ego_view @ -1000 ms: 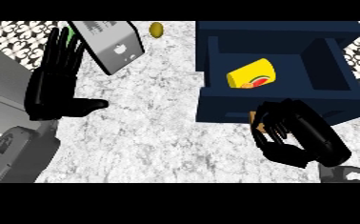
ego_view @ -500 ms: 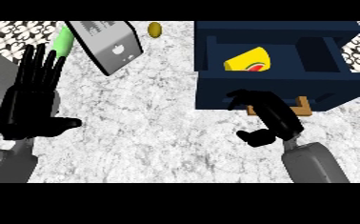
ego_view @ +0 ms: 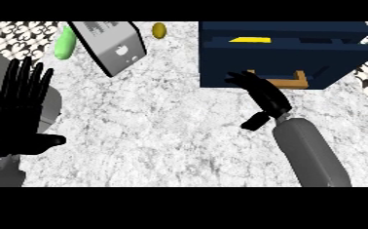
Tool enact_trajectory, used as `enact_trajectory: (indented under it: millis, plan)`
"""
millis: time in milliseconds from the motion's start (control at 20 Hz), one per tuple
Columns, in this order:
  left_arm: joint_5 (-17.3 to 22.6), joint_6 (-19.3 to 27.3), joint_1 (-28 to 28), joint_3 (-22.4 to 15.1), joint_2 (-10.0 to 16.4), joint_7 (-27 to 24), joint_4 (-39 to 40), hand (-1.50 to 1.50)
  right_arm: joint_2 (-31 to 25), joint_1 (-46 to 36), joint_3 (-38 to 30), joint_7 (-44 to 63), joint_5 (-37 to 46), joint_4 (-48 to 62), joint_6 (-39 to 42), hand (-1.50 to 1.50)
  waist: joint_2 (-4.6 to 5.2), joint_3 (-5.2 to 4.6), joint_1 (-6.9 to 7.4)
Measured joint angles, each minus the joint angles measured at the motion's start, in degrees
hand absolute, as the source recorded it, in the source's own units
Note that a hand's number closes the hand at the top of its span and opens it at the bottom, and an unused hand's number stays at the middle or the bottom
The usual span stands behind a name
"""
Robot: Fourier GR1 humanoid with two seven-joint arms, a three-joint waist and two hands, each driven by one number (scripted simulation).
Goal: Pick up the cup, place it into the drawer and close the drawer
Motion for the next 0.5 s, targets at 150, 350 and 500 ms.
enact_trajectory:
  millis: [150, 350, 500]
  plan:
    - [0.10, -1.74, -0.52, 1.50, 0.14, 0.61, 1.03, -1.50, 1.00, -5.25, -2.23, -3.30, 0.05, 9.38, -2.17, -1.50, 0.04, -0.04, 0.16]
    - [-0.73, -2.52, -1.26, 1.70, -1.09, 1.08, 1.99, -1.50, 0.29, -12.14, -5.65, -7.99, -1.25, 19.56, -1.74, -1.50, 0.10, -0.04, 0.54]
    - [-1.00, -2.94, -1.25, 1.89, -1.50, 1.51, 1.52, -1.50, -1.00, -16.18, -7.23, -11.68, -1.49, 25.67, -1.17, -1.50, -0.17, -0.18, 0.84]
